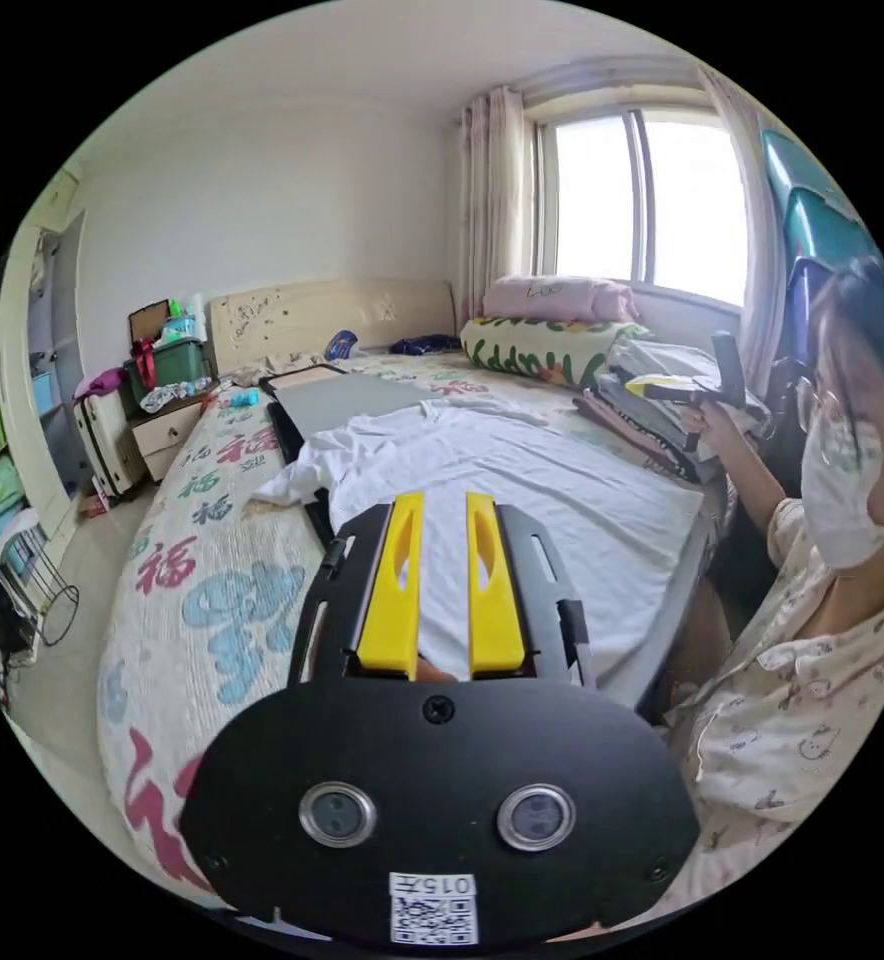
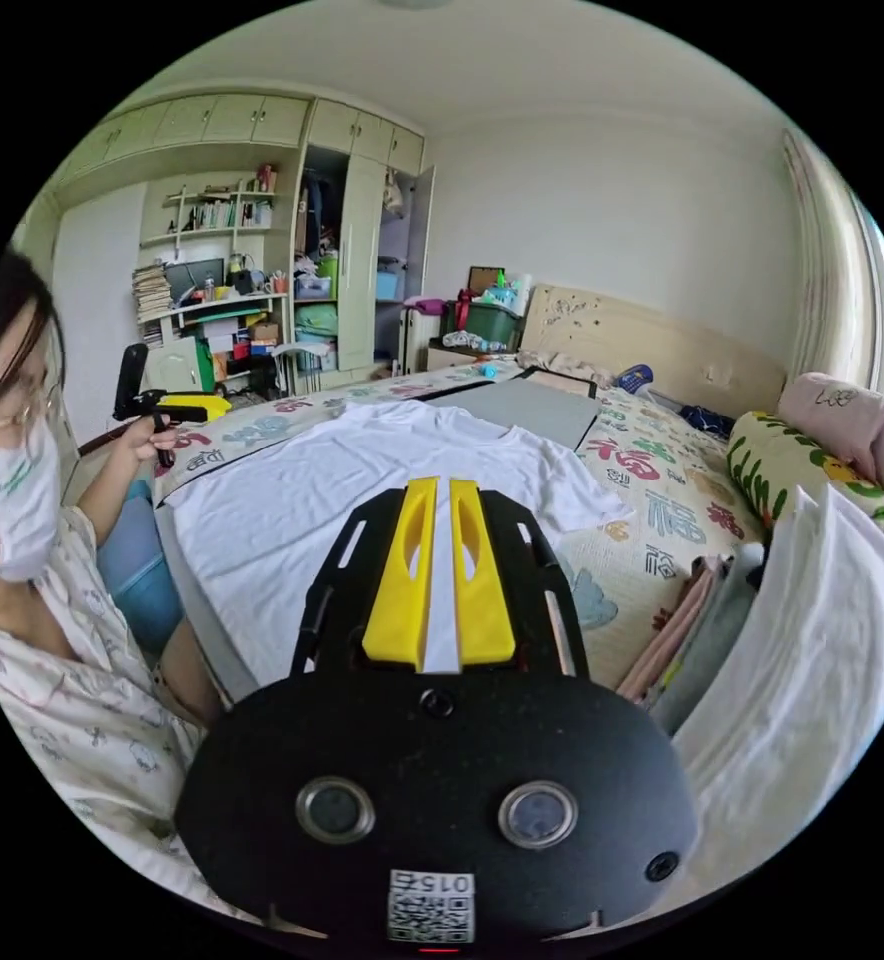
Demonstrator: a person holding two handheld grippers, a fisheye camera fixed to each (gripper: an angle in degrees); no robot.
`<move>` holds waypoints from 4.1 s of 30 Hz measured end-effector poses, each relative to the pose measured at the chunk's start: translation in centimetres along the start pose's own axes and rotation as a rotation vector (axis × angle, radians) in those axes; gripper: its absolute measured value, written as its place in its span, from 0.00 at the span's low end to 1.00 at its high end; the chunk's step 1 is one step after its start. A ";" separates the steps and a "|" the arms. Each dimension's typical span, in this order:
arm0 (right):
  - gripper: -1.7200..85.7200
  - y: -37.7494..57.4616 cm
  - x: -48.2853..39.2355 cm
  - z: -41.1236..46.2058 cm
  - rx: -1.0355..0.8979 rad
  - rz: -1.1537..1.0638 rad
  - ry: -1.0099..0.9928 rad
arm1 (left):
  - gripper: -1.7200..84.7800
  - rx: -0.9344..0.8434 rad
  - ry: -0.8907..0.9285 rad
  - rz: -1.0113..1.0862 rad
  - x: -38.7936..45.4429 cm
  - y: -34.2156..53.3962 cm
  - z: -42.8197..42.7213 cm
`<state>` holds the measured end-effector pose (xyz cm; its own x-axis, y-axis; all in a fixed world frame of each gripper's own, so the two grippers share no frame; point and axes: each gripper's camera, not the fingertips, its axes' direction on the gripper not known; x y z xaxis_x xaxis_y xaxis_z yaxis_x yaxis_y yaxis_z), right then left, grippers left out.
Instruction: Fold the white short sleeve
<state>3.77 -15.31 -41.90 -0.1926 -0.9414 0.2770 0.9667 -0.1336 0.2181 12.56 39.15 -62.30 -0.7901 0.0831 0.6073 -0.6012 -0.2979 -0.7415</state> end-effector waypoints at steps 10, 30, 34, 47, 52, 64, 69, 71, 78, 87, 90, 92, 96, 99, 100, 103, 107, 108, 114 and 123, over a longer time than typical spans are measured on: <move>0.15 20.6 1.0 -8.5 0.041 0.399 0.107 | 0.15 0.055 -0.082 -0.253 4.7 12.7 -9.6; 0.01 28.8 7.7 -12.1 0.171 0.600 -0.058 | 0.02 0.128 -0.141 -0.335 5.2 16.4 -19.4; 0.01 29.6 7.6 -13.7 0.162 0.607 -0.044 | 0.02 0.114 -0.125 -0.333 6.3 18.3 -19.6; 0.02 26.3 5.8 -14.4 0.062 0.529 0.043 | 0.03 0.066 -0.127 -0.295 8.2 23.8 -16.8; 0.09 23.7 6.7 -17.2 0.045 0.545 0.098 | 0.11 0.133 -0.087 -0.342 6.5 26.7 -17.2; 0.15 -1.3 14.8 -10.6 0.092 0.414 -0.233 | 0.17 0.107 0.050 -0.692 -14.8 20.3 0.1; 0.14 -8.9 25.2 -0.4 -0.065 0.663 -0.199 | 0.18 -0.019 0.117 -0.939 -24.0 21.4 14.6; 0.14 -11.8 29.0 4.3 -0.169 0.727 -0.160 | 0.18 -0.058 0.010 -0.922 -25.4 21.1 19.2; 0.16 -18.2 35.8 12.2 -0.248 0.844 -0.130 | 0.15 -0.238 -0.053 -0.759 -26.0 20.1 30.1; 0.11 -23.2 38.6 14.8 -0.302 0.865 -0.001 | 0.03 -0.224 0.014 -0.744 -23.7 25.1 34.5; 0.04 -24.5 39.2 15.3 -0.322 0.872 -0.073 | 0.02 -0.216 -0.125 -0.601 -20.8 24.0 34.1; 0.03 -26.0 39.0 14.8 -0.282 0.856 -0.048 | 0.02 -0.263 -0.255 -0.480 -18.7 22.9 34.6; 0.02 -28.6 37.8 14.1 -0.266 0.818 0.101 | 0.02 -0.336 -0.349 -0.373 -16.3 22.8 36.9; 0.02 -31.3 35.7 14.4 -0.299 0.719 0.235 | 0.02 -0.347 -0.467 -0.448 -15.8 24.8 38.4; 0.02 -32.3 34.9 15.1 -0.347 0.684 0.290 | 0.02 -0.378 -0.510 -0.492 -15.9 25.5 38.9; 0.03 -34.2 32.9 17.0 -0.471 0.599 0.400 | 0.02 -0.402 -0.594 -0.478 -14.4 26.6 39.7; 0.09 -35.3 31.5 13.8 -0.388 0.583 0.419 | 0.09 -0.313 -0.535 -0.476 -12.2 28.6 38.4; 0.10 -35.2 31.4 12.7 -0.359 0.592 0.402 | 0.11 -0.287 -0.511 -0.490 -12.0 29.1 37.7; 0.12 -32.8 31.2 4.0 -0.267 0.725 0.052 | 0.16 -0.205 -0.121 -0.718 -11.4 35.3 34.4; 0.13 -27.4 32.5 -2.3 -0.141 0.953 -0.171 | 0.14 -0.206 0.014 -0.583 -2.8 38.8 36.2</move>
<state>-28.65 -42.98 -41.01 0.6685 -0.6182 0.4134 0.7392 0.6134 -0.2781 -4.28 -7.10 -82.45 -0.3251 0.1901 0.9264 -0.9442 -0.0098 -0.3293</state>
